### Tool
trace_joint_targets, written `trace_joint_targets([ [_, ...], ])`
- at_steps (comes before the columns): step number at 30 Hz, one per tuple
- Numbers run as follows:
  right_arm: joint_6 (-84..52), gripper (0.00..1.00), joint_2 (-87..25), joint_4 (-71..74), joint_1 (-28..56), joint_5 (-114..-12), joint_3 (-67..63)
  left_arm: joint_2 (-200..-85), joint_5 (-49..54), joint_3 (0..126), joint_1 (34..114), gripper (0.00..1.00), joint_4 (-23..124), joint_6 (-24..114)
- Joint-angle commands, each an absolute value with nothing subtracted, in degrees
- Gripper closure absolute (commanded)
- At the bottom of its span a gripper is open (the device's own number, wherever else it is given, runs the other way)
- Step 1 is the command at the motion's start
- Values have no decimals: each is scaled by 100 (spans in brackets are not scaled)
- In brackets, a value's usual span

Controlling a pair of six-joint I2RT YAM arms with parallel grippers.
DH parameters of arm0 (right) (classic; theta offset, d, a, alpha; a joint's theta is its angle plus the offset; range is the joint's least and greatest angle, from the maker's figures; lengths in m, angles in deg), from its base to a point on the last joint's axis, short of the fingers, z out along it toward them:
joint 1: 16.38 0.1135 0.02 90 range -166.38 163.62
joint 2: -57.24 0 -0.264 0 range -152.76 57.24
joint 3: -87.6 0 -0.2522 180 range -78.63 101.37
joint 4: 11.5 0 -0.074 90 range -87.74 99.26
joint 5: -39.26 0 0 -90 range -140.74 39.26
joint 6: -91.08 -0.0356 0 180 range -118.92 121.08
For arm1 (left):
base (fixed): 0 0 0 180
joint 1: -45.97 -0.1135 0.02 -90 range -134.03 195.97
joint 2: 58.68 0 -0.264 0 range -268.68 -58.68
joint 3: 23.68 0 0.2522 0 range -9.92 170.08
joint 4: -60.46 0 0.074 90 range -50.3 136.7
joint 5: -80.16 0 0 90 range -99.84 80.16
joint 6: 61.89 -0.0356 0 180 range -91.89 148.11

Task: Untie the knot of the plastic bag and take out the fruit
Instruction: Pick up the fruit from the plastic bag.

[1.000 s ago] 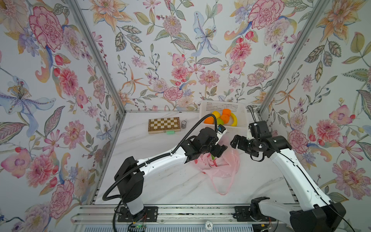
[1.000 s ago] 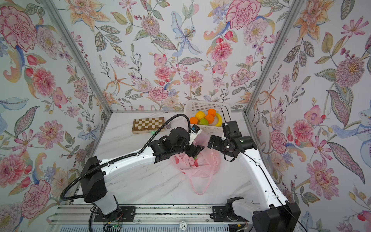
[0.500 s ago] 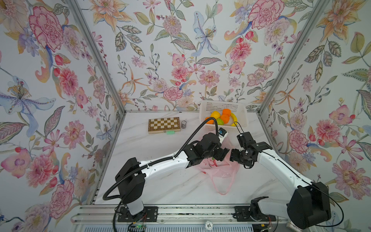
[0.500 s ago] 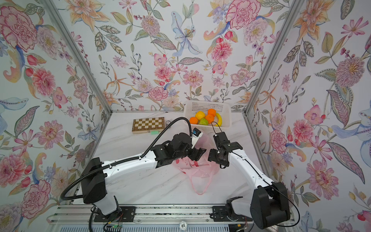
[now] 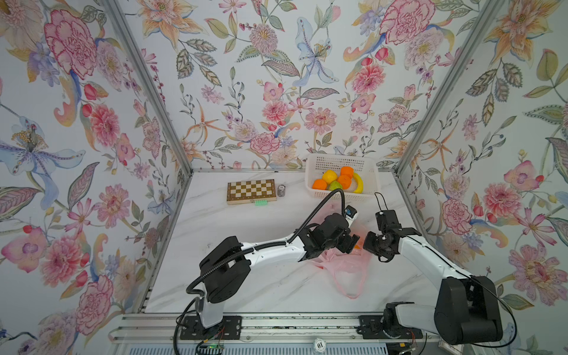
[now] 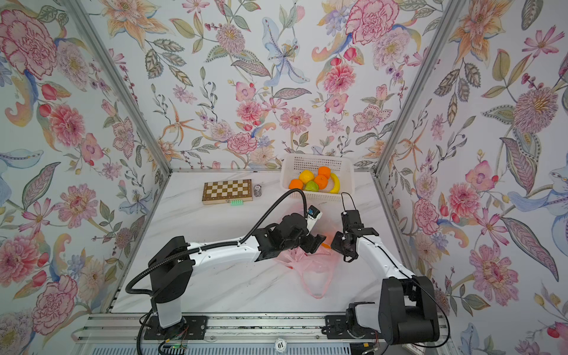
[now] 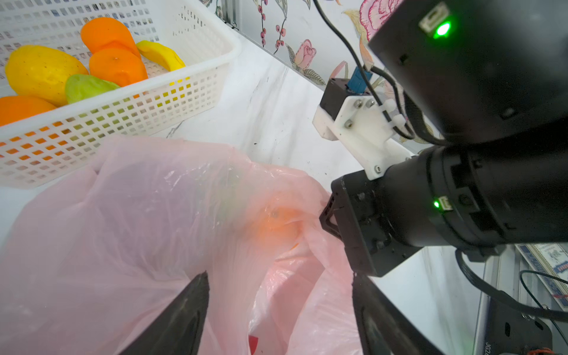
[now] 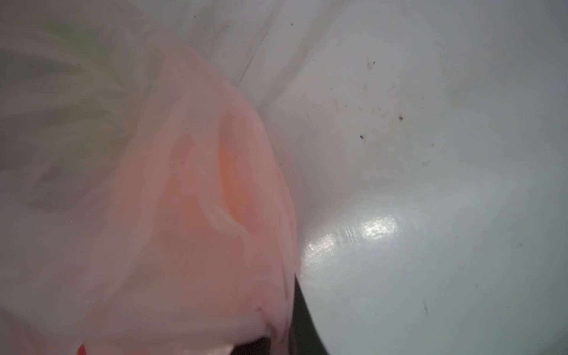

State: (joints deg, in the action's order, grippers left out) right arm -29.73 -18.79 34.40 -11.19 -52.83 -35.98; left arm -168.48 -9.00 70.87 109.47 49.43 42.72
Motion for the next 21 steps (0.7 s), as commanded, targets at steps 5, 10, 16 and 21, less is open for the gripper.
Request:
trace_joint_targets([
  [5,-3077,89,-2380,2827,-1014,-6692,-3694,-17105,-1517,7390,11039,30,4770,4705],
  [10,-3733,85,-2029,2361,-647,-7181,-3876,-17016,-1670,7238,11033,33,4544,4603],
  [16,-3729,85,-1144,3070,-594,-6004,-3566,-16564,-1700,6648,11013,37,4960,4934],
  [21,-3751,90,-780,3008,-784,-6275,-3502,-16440,-1436,6311,11013,43,5182,5391],
])
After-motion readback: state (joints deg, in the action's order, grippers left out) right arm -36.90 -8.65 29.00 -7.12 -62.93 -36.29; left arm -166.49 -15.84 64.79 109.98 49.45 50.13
